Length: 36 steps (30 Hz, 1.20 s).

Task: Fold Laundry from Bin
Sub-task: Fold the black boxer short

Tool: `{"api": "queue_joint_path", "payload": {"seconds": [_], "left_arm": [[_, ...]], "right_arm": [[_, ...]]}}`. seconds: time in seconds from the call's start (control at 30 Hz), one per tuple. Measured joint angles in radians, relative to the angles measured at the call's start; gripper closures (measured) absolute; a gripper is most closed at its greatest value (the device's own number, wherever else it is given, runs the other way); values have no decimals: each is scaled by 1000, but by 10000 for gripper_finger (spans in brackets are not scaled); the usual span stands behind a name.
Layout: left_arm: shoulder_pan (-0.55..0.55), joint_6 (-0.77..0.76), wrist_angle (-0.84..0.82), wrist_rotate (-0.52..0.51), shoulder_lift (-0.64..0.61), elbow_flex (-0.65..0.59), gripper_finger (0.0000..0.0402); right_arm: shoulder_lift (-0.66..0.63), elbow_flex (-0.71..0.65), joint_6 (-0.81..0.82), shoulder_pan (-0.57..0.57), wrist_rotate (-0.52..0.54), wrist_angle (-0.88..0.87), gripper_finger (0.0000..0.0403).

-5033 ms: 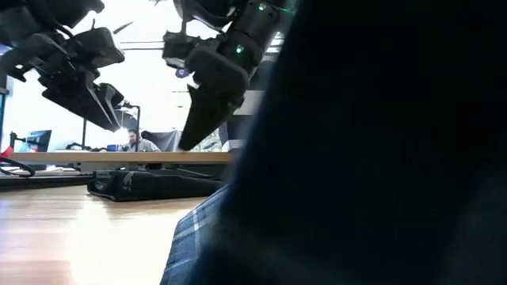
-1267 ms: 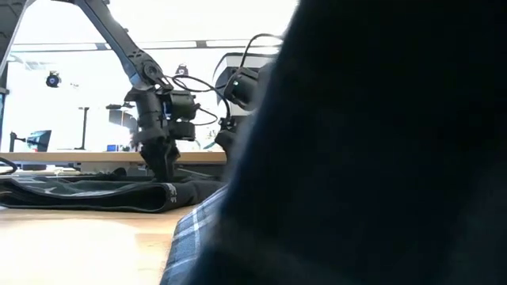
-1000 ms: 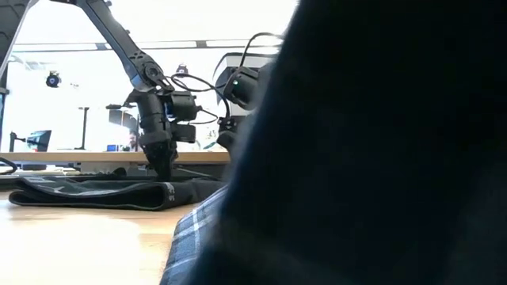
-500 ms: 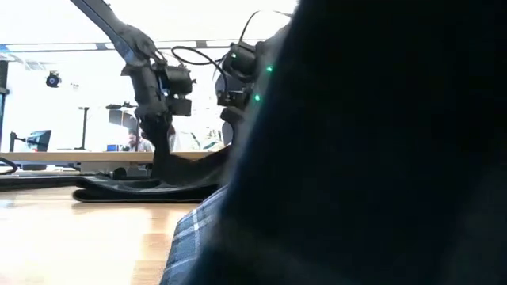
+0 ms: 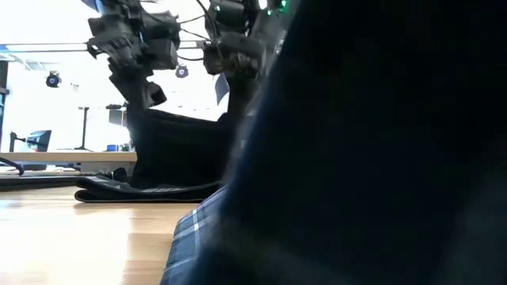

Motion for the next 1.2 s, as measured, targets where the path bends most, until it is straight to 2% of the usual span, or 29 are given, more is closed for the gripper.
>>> {"api": "queue_joint_path", "payload": {"seconds": [0.13,0.27,0.4,0.57,0.7,0.9,1.03,1.1,1.2], "left_arm": [[-184,-96,38,2,-12,-54,401],[-335,-211,159,1,-9,-127,402],[-436,-327,305,-4,-4,-202,402],[-524,-418,395,-8,1,-277,396],[-556,-493,429,21,0,-324,354],[-560,-556,355,75,-49,-289,259],[-563,-552,270,86,-108,-245,214],[-570,-566,274,33,-136,-248,201],[-589,-624,284,-96,-165,-275,193]], "right_arm": [[0,-17,73,76,-23,-1,390],[0,-59,142,145,-21,16,390],[0,-115,234,206,-18,93,390],[0,-213,304,281,-15,288,390],[0,-264,364,312,-19,367,371],[-13,-220,421,321,-22,348,280],[-58,-146,471,319,-10,340,230],[-65,-125,521,305,62,339,214],[-58,-136,610,271,272,311,209]]}}
